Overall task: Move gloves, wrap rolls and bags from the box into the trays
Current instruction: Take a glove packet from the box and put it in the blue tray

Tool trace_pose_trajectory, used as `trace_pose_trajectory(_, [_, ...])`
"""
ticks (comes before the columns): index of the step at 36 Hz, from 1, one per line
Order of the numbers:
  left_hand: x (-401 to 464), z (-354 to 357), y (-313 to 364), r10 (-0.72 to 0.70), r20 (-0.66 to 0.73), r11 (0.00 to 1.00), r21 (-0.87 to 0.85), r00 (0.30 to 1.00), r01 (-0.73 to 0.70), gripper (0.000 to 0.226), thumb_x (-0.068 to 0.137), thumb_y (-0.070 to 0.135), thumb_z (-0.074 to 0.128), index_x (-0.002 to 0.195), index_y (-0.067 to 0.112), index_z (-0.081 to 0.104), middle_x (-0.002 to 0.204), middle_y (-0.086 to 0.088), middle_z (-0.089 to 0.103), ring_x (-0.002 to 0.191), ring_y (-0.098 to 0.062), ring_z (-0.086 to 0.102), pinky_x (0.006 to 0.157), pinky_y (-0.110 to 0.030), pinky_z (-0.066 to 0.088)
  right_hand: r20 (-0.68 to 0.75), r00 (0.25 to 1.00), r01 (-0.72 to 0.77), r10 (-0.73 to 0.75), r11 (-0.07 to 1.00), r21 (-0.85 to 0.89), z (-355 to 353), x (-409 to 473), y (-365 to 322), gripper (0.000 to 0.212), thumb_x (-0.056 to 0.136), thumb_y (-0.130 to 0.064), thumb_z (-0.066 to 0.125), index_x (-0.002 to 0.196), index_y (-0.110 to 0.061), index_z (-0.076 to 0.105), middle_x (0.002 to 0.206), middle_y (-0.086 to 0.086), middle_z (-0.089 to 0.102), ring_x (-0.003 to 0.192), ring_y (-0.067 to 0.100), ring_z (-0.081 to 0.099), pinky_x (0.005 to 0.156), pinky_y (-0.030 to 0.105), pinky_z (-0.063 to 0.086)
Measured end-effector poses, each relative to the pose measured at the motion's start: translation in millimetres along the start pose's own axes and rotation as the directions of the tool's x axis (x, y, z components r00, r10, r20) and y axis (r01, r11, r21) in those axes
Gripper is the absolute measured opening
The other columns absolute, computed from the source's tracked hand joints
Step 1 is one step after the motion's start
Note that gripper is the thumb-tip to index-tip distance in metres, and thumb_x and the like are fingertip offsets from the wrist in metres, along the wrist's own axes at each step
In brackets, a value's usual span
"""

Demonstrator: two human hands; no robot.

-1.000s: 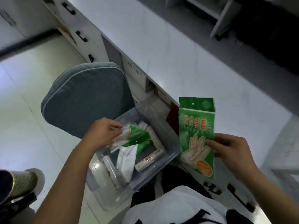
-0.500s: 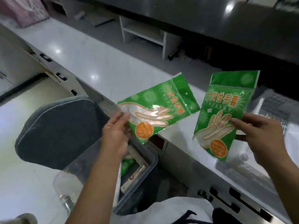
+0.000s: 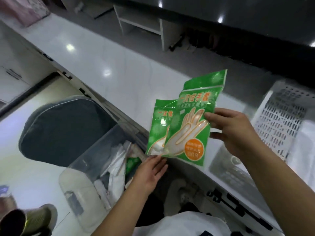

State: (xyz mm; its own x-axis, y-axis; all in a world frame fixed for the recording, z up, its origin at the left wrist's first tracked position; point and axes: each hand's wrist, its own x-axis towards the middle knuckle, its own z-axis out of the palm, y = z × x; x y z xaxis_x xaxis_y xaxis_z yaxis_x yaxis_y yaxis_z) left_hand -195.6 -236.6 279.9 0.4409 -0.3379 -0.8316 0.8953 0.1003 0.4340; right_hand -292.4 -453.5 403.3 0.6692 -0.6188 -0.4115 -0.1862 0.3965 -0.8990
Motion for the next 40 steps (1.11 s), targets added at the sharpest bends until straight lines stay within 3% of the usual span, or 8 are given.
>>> trace_pose_trajectory(3, [-0.9, -13.1, 10.3, -0.007, -0.067, 0.998, 0.057, 0.998, 0.011, 0.011, 0.094, 0.003, 0.051, 0.096, 0.007, 0.061, 0.089, -0.009, 0.070, 0.079, -0.019, 0.068, 0.079, -0.033, 0.056, 0.101, 0.989, -0.105, 0.109, 0.994, -0.041, 19.2, 32.6, 1.5, 0.012, 0.086, -0.008, 0.067, 0.097, -0.007, 0.072, 0.084, 0.010, 0.075, 0.071, 0.020, 0.070, 0.056, 0.029, 0.056])
trace_pose_trajectory(7, [4.2, -23.1, 40.2, 0.243, -0.139, 0.953, 0.219, 0.960, -0.209, 0.013, 0.093, 0.008, 0.052, 0.094, 0.017, 0.061, 0.080, -0.001, 0.068, 0.073, -0.014, 0.066, 0.069, -0.029, 0.050, -0.003, 0.963, -0.264, 0.268, 0.948, -0.175, 39.1, 67.1, 40.0, 0.012, 0.084, -0.002, 0.068, 0.096, -0.004, 0.068, 0.088, 0.014, 0.073, 0.064, 0.021, 0.069, 0.051, 0.030, 0.055])
trace_pose_trajectory(11, [20.7, -20.7, 77.9, 0.328, 0.034, 0.868, 0.384, 0.944, -0.315, 0.008, 0.094, 0.018, 0.059, 0.099, 0.018, 0.066, 0.094, -0.005, 0.069, 0.083, -0.017, 0.063, 0.071, -0.027, 0.048, -0.153, 0.923, -0.381, 0.354, 0.899, -0.215, 49.4, 71.7, 79.7, 0.012, 0.081, 0.010, 0.067, 0.086, 0.000, 0.062, 0.084, 0.021, 0.068, 0.048, 0.022, 0.067, 0.041, 0.032, 0.054])
trace_pose_trajectory(19, [54.5, 6.6, 104.6, 0.204, 0.263, 0.780, 0.538, 0.943, -0.319, 0.034, 0.087, 0.001, 0.067, 0.116, 0.017, 0.064, 0.102, -0.011, 0.066, 0.068, -0.018, 0.068, 0.052, -0.025, 0.048, -0.359, 0.922, -0.285, 0.147, 0.884, -0.371, 62.5, 85.2, 85.9, 0.012, 0.077, -0.003, 0.072, 0.069, -0.013, 0.071, 0.076, 0.008, 0.073, 0.067, 0.026, 0.070, 0.061, 0.037, 0.057])
trace_pose_trajectory(23, [58.7, 8.9, 106.8, 0.151, 0.280, 0.820, 0.499, 0.948, -0.279, 0.042, 0.087, -0.009, 0.062, 0.124, 0.011, 0.059, 0.088, -0.011, 0.061, 0.044, -0.004, 0.058, 0.037, -0.014, 0.041, -0.414, 0.907, -0.293, 0.078, 0.821, -0.489, 63.6, 88.0, 87.4, 0.014, 0.080, -0.019, 0.070, 0.093, -0.019, 0.074, 0.087, -0.001, 0.074, 0.078, 0.019, 0.071, 0.076, 0.042, 0.060])
trace_pose_trajectory(27, [65.0, 6.1, 111.6, 0.103, 0.301, 0.843, 0.480, 0.948, -0.244, 0.051, 0.085, -0.005, 0.067, 0.131, 0.015, 0.055, 0.090, -0.008, 0.068, 0.068, -0.017, 0.065, 0.049, -0.022, 0.048, -0.420, 0.888, -0.326, 0.189, 0.901, -0.285, 69.5, 82.1, 85.4, 0.040, 0.081, -0.013, 0.074, 0.118, -0.017, 0.060, 0.103, 0.007, 0.069, 0.082, 0.024, 0.070, 0.068, 0.039, 0.059])
trace_pose_trajectory(33, [69.0, 7.8, 127.6, -0.099, 0.400, 0.825, 0.544, 0.911, -0.149, 0.042, 0.086, 0.003, 0.066, 0.127, 0.013, 0.062, 0.101, -0.008, 0.076, 0.069, -0.015, 0.071, 0.060, -0.026, 0.051, -0.270, 0.844, -0.492, 0.464, 0.870, -0.041, 64.2, 63.7, 74.7, 0.035, 0.080, -0.008, 0.074, 0.114, -0.005, 0.065, 0.097, 0.012, 0.076, 0.088, 0.028, 0.072, 0.069, 0.037, 0.057])
trace_pose_trajectory(40, [56.5, 25.4, 145.4, -0.227, 0.606, 0.825, 0.535, 0.762, -0.180, 0.056, 0.075, 0.003, 0.071, 0.129, 0.016, 0.061, 0.119, -0.014, 0.070, 0.102, -0.030, 0.070, 0.078, -0.039, 0.059, -0.190, 0.947, -0.249, 0.258, 0.966, 0.071, 49.9, 19.1, 43.7, 0.041, 0.082, -0.003, 0.070, 0.120, -0.015, 0.064, 0.109, 0.014, 0.074, 0.097, 0.029, 0.071, 0.078, 0.041, 0.058])
